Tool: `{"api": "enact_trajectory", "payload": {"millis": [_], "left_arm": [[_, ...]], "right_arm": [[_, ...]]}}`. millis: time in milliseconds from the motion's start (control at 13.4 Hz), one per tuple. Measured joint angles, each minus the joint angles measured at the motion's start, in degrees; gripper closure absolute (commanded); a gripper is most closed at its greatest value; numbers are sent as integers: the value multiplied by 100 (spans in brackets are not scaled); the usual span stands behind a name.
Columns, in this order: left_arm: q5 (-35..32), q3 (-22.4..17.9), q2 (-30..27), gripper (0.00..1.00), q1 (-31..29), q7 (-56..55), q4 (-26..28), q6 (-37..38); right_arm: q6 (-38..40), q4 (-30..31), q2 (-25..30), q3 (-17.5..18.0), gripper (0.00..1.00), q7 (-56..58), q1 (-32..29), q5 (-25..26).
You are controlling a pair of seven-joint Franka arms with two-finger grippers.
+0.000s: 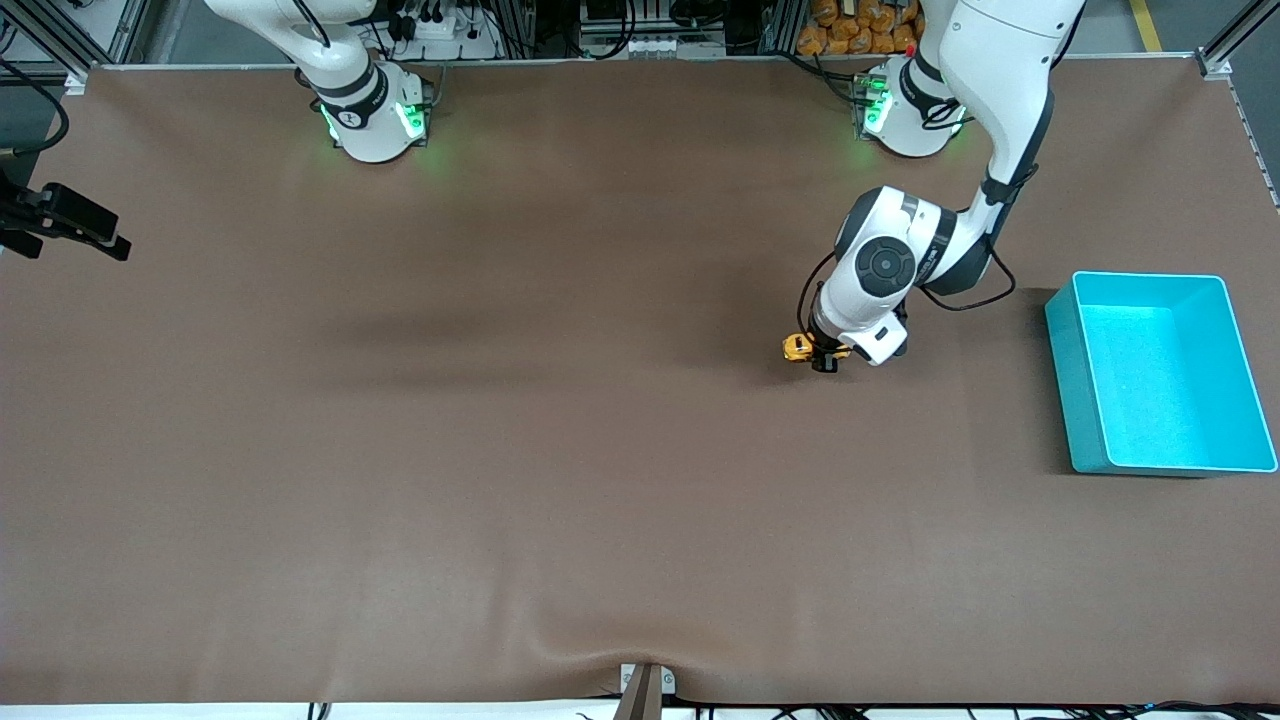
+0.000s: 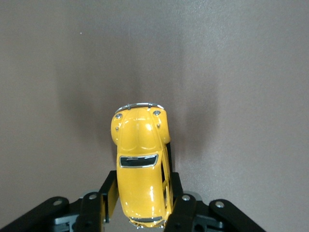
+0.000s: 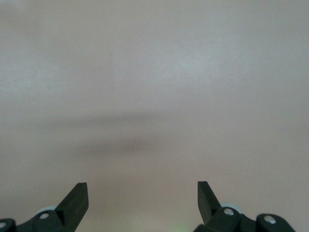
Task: Wind and store yellow beetle car
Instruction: 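Lift the car with the left gripper and carry it over the turquoise bin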
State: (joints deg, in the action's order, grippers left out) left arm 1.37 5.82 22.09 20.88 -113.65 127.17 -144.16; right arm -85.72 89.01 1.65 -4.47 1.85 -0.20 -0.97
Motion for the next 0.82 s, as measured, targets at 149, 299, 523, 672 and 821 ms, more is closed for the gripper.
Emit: {"api": "enact_trajectory", "payload": {"millis": [149,299,523,672,821], "left_arm": [[-67,-14,-12,87,-43,0,-2,-2],[-416,-22,-80,87,-183,0,-22,-3],[-998,-32,-306,87,-635,303,-58,26],[-1154,-43,-508,87,-1041,1040,-91,265],[-1160,-54,-800,87,-1504,2056,-147,642]], "right_arm": [[0,0,0,0,0,0,-3,0],[0,0,0,0,0,0,-3,0],[0,0,0,-1,0,0,-5,0],[0,0,0,-2,0,0,-5,0],[0,1,0,-2,0,0,-5,0]]}}
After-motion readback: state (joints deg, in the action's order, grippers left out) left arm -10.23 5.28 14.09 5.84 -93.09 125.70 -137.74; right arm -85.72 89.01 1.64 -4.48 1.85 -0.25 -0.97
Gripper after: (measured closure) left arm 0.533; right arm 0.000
